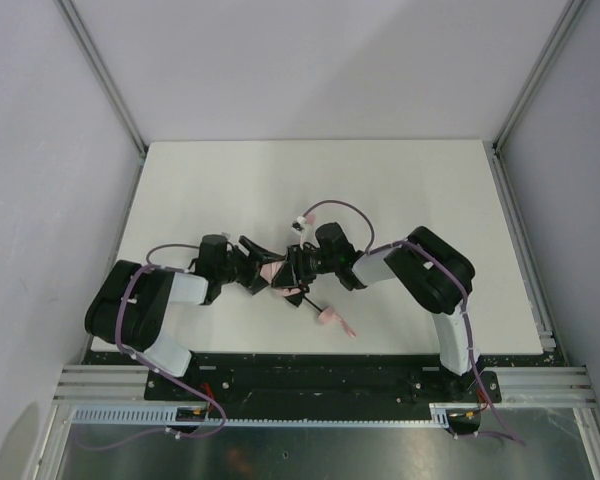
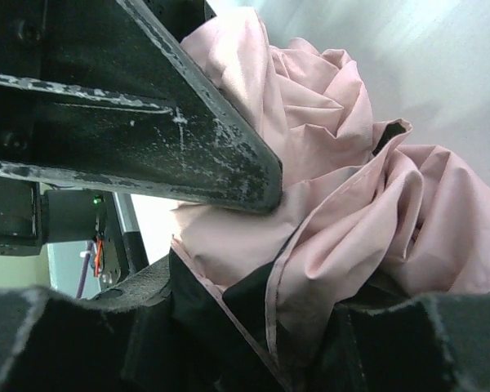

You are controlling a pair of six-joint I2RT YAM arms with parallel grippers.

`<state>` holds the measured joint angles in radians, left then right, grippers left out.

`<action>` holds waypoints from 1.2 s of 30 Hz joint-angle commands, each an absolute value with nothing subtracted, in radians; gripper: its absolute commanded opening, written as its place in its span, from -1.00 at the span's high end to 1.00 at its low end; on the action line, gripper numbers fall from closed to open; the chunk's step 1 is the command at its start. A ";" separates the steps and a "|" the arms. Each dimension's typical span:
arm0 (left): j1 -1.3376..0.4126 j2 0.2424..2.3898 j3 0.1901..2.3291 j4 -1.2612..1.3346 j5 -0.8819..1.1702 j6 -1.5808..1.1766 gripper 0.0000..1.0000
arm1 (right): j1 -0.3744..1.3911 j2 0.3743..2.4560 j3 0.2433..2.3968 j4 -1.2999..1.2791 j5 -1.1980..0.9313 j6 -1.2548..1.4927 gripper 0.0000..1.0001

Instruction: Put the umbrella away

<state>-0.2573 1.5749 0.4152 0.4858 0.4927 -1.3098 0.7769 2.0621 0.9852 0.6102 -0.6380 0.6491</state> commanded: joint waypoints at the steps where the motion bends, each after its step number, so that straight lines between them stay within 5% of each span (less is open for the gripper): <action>1: -0.303 1.597 0.435 0.385 0.468 -1.232 -0.49 | 0.831 2.036 1.010 0.571 -0.726 0.592 1.00; 6: -0.308 1.600 0.466 0.420 0.494 -1.179 -0.09 | 0.807 2.093 1.020 0.665 -0.873 0.705 1.00; 11: -0.309 1.599 0.441 0.466 0.488 -1.155 0.73 | 0.789 2.093 1.021 0.642 -0.910 0.757 0.93; 14: -0.310 1.597 0.419 0.471 0.488 -1.166 0.97 | 0.781 2.050 1.022 0.530 -0.845 0.684 0.44; 18: -0.309 1.586 0.385 0.472 0.480 -1.191 1.00 | 0.778 1.980 1.028 0.372 -0.735 0.538 -0.54; 22: -0.309 1.580 0.367 0.470 0.473 -1.218 1.00 | 0.801 1.908 1.033 0.227 -0.583 0.381 -0.93; 29: -0.308 1.554 0.368 0.442 0.472 -1.249 1.00 | 0.995 1.861 1.054 0.042 0.025 0.111 -0.93; 36: -0.309 1.540 0.399 0.343 0.472 -1.257 1.00 | 1.114 1.985 1.101 -0.044 0.489 0.023 -0.30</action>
